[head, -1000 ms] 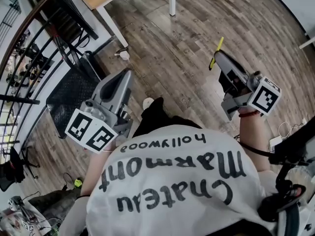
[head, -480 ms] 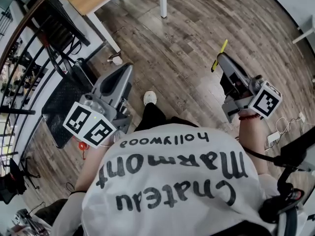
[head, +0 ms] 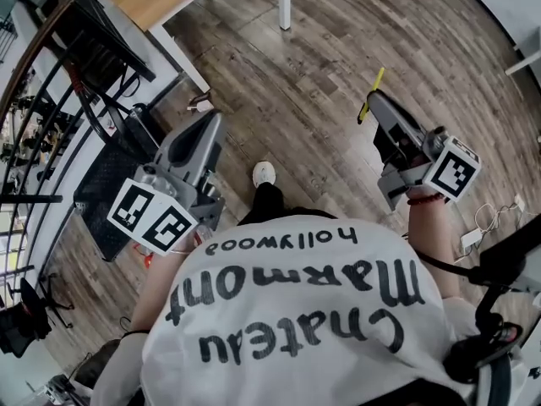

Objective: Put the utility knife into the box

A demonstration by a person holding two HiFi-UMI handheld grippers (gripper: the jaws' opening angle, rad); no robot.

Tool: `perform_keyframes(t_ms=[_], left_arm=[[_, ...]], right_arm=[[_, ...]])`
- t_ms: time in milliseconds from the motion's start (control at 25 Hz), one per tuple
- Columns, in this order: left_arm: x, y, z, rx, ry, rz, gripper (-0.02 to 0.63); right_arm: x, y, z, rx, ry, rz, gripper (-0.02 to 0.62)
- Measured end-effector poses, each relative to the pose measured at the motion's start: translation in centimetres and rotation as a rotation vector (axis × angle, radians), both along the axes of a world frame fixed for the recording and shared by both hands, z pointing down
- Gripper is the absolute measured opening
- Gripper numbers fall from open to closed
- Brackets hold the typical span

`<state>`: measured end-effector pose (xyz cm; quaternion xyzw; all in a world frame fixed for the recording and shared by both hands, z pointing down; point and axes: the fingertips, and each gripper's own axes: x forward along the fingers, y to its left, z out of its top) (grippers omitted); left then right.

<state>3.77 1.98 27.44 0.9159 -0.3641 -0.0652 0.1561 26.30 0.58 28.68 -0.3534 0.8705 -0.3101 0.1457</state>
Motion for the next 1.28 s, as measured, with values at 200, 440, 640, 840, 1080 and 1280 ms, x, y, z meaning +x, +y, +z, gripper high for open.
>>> perform_keyframes(t_ms=[200, 440, 640, 840, 1080, 1280], left_arm=[[-2.9, -4.0, -0.2, 0.002, 0.018, -0.037, 0.007], [-5.1, -7.6, 0.0, -0.014, 0.03, -0.041, 0.008], [-7.5, -11.2, 0.0, -0.044, 0.062, -0.048, 0.007], [-8.6, -14.6, -0.5, -0.046, 0.116, -0.043, 0.008], [-8.9, -17.0, -0.8, -0.04, 0.113, -0.019, 0.007], [-9.8, -19.9, -1.2, -0.04, 0.118, -0.01, 0.007]], right_arm=[[-2.9, -4.0, -0.3, -0.002, 0.016, -0.026, 0.057], [-5.7, -7.9, -0.2, -0.015, 0.023, -0.049, 0.057], [-8.5, -11.3, -1.1, -0.009, 0.037, -0.066, 0.057], [-8.7, -13.6, -1.1, -0.016, 0.041, -0.034, 0.057], [-8.7, -15.7, -1.5, -0.009, 0.048, -0.003, 0.057], [-9.7, -18.2, -2.0, 0.001, 0.043, 0.002, 0.057]])
